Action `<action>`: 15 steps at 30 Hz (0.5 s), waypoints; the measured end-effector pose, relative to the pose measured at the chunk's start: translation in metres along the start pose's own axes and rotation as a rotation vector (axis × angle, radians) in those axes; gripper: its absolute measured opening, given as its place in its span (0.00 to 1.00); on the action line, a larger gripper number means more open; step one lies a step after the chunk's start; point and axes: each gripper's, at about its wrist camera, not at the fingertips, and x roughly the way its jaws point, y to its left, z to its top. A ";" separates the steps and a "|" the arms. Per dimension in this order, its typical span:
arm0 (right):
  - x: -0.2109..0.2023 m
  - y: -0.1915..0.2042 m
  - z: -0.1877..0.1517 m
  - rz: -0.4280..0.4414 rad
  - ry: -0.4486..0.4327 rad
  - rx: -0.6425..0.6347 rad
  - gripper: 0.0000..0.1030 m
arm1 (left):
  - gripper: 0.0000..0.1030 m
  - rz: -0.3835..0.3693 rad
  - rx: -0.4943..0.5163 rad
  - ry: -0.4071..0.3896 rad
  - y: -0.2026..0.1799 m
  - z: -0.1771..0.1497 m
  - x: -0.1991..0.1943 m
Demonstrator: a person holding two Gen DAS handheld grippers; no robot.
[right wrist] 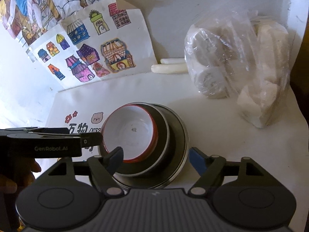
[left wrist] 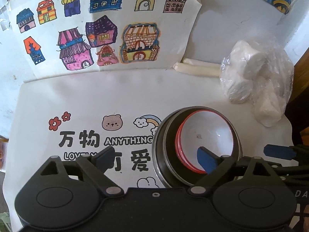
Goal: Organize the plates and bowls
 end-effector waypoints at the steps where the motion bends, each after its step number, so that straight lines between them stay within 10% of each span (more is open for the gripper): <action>1: -0.002 -0.001 0.000 -0.002 -0.005 0.003 0.81 | 0.93 0.002 0.000 -0.003 0.000 0.000 -0.001; 15: -0.014 -0.002 -0.003 -0.033 -0.053 0.028 1.00 | 0.99 -0.005 -0.017 -0.028 0.005 -0.003 -0.010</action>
